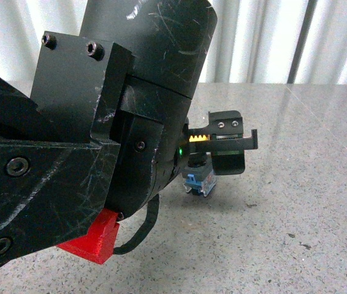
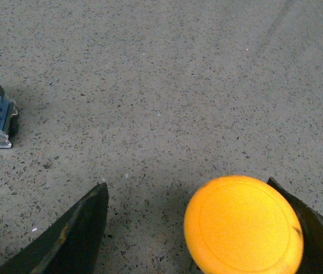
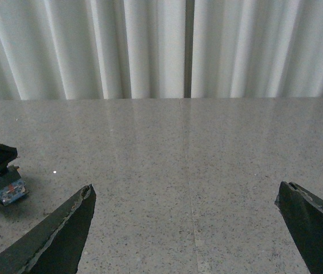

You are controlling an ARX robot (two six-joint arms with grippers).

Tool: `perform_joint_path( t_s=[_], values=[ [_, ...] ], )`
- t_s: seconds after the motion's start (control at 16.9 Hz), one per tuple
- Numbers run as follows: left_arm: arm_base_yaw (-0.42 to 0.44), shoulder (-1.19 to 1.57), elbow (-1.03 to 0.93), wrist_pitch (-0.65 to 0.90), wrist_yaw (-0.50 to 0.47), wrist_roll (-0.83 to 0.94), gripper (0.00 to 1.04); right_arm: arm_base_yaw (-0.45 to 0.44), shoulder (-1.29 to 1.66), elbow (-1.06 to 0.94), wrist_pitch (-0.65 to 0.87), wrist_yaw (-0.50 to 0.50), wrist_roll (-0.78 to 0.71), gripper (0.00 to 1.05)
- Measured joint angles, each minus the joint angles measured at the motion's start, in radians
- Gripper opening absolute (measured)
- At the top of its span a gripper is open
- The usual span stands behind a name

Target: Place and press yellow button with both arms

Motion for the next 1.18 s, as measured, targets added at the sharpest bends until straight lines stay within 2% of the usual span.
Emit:
perform_joint_path(
  t_s=[0.06,0.35,0.65,0.77,0.94,1.0,1.06,1.18],
  values=[
    [0.0,-0.002,0.001,0.0,0.0,0.0,0.98,0.0,0.0,0.0,0.0,0.0,0.0,0.98],
    [0.013,-0.039,0.002,0.012,0.001,0.01,0.98,0.0,0.0,0.0,0.0,0.0,0.0,0.98],
    [0.066,-0.201,-0.061,0.103,0.002,0.137,0.98,0.0,0.0,0.0,0.0,0.0,0.0,0.98],
    [0.138,-0.332,-0.138,0.146,0.026,0.232,0.98,0.0,0.0,0.0,0.0,0.0,0.0,0.98],
    [0.272,-0.566,-0.303,0.223,0.128,0.362,0.98,0.0,0.0,0.0,0.0,0.0,0.0,0.98],
    [0.294,-0.634,-0.343,0.214,0.127,0.383,0.96,0.0,0.0,0.0,0.0,0.0,0.0,0.98],
    [0.337,-0.775,-0.424,0.131,0.08,0.383,0.84,0.0,0.0,0.0,0.0,0.0,0.0,0.98],
    [0.415,-0.95,-0.581,0.113,0.109,0.383,0.64,0.0,0.0,0.0,0.0,0.0,0.0,0.98]
  ],
)
